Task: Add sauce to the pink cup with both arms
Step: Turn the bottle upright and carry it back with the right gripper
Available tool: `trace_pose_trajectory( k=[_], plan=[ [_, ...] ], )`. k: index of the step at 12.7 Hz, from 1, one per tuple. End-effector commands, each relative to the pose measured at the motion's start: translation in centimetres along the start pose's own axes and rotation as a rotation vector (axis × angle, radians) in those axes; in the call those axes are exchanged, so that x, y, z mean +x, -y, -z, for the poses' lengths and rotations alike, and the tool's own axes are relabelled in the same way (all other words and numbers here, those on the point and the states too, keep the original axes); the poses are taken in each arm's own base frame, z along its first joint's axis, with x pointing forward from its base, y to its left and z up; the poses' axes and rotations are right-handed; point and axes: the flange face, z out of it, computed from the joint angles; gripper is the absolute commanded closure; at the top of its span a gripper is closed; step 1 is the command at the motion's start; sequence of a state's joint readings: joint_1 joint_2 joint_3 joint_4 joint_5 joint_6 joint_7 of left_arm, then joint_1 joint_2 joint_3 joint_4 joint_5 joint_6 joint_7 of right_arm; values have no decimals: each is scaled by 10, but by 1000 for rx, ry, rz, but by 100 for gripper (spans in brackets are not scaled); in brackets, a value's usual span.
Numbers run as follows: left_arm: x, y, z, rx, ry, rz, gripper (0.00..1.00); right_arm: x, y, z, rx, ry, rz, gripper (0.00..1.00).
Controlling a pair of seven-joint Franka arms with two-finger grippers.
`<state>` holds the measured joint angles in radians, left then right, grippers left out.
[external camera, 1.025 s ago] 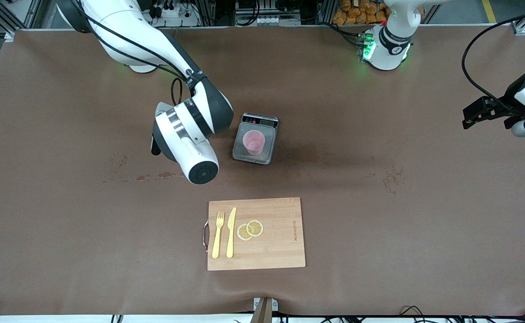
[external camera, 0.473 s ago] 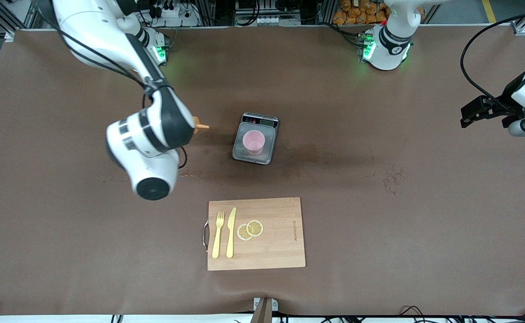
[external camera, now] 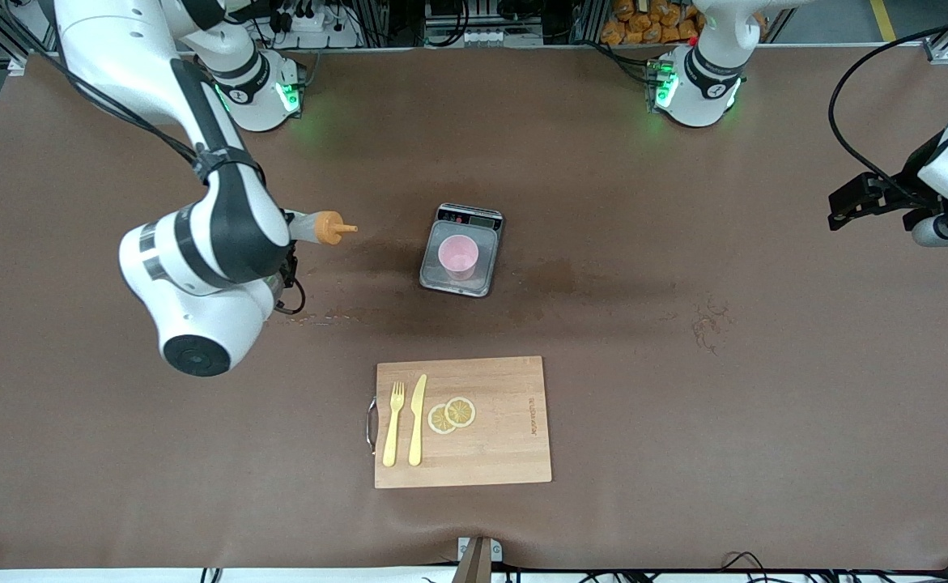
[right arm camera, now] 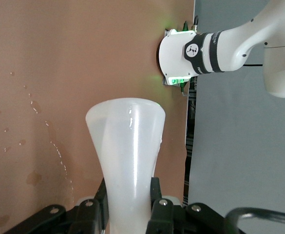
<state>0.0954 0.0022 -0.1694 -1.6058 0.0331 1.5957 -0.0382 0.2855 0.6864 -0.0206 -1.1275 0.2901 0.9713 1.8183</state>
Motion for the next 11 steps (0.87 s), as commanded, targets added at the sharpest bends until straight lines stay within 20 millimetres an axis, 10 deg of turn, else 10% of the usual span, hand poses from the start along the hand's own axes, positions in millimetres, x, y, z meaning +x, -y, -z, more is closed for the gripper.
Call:
trace_pose_trajectory(
  k=[1,7,11],
  plan=[
    [-2,-3,-1,-18,13,-10,0,39,-9,17,9,109,110,100],
    [0,-9,-5,-19,20,-13,0,117,12,17,56,274,341,100],
    [1,-8,-7,-20,23,-12,0,204,21,17,147,389,560,100]
  ],
)
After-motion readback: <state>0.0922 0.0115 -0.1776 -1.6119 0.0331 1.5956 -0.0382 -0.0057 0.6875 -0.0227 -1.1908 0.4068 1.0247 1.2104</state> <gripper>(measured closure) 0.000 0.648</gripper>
